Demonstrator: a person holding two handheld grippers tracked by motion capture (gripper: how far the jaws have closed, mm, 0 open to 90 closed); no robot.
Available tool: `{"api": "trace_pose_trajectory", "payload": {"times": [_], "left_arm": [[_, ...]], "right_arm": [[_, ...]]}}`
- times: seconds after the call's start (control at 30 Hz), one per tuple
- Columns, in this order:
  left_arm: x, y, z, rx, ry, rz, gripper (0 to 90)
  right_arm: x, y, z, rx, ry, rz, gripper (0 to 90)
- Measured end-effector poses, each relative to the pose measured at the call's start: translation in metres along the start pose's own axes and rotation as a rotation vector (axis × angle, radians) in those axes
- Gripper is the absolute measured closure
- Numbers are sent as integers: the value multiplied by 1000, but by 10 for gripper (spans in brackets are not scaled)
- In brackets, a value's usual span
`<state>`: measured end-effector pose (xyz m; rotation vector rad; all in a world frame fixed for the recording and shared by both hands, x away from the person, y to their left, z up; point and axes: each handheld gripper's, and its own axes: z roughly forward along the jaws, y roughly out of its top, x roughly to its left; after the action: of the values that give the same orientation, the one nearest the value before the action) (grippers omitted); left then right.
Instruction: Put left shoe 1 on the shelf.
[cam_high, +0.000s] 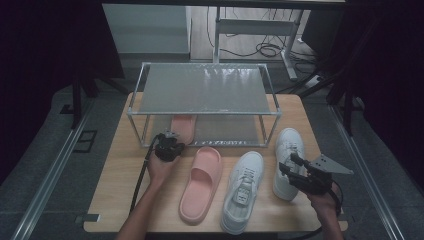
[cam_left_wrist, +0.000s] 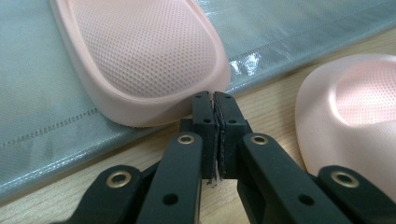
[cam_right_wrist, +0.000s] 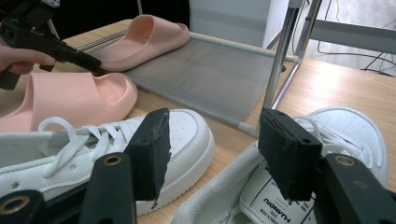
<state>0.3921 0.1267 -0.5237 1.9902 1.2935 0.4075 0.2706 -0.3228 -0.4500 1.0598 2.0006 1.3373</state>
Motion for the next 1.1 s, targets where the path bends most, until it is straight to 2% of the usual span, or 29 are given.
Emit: {"api": "trace_pose_trajectory", "payload": {"times": [0.23,0.33,0.5,0.63,0.87,1.1], "left_arm": [[-1,0,2,2,-4,0,878],[-4,-3,-2,5,-7,9,875],[-9,-14,-20,-12,-14,18,872],[-12,-24,-34,-7,-20,24,879],[-20,-42,-55,-27,-56,19,885],[-31,-55,-75,-25,-91,51,888]], "right_arm": [[1,0,1,3,1,-3,439],[1,0,1,2,1,-4,440],[0,1,-1,-4,-1,-3,440],[1,1,-2,-6,-2,-3,439],[1,1,-1,-4,0,-4,439],[2,0,-1,-4,-2,0,440]]}}
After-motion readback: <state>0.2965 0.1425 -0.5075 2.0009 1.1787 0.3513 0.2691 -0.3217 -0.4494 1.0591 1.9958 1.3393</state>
